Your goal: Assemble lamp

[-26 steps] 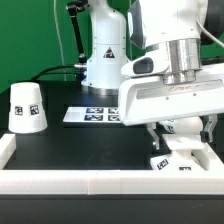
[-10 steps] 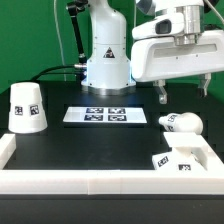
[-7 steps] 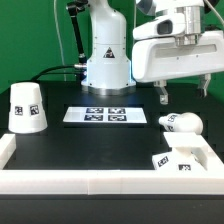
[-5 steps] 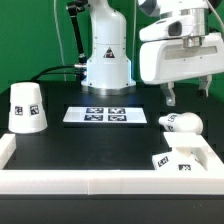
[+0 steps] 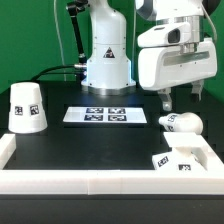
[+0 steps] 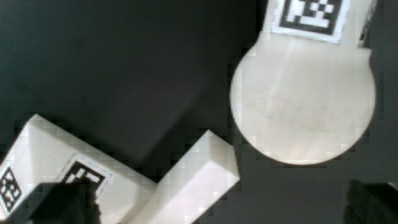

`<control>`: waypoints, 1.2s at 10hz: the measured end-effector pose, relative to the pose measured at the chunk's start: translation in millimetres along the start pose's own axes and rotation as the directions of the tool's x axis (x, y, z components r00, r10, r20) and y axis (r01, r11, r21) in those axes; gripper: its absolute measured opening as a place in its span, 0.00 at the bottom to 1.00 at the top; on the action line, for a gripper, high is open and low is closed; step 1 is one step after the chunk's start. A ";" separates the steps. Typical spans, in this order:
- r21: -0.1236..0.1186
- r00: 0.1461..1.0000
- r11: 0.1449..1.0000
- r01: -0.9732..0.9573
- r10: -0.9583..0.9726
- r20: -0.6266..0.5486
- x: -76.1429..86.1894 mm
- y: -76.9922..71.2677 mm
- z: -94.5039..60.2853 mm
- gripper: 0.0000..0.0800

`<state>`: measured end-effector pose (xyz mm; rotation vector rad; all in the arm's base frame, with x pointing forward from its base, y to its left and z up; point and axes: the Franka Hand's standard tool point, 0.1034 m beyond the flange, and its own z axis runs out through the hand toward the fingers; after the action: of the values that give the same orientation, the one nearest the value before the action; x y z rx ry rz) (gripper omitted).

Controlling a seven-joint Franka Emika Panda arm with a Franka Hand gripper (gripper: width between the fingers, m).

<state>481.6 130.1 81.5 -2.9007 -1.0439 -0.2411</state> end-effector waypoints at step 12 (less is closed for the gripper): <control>0.085 0.973 0.996 -0.007 -0.012 0.229 5.6 -47.4 9.6 0.87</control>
Offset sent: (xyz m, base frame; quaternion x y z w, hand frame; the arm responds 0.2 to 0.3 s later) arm -0.0120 0.0278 0.0001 0.0073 -0.0030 0.0299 0.9995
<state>456.9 171.1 72.6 -2.9004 -1.0581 0.1394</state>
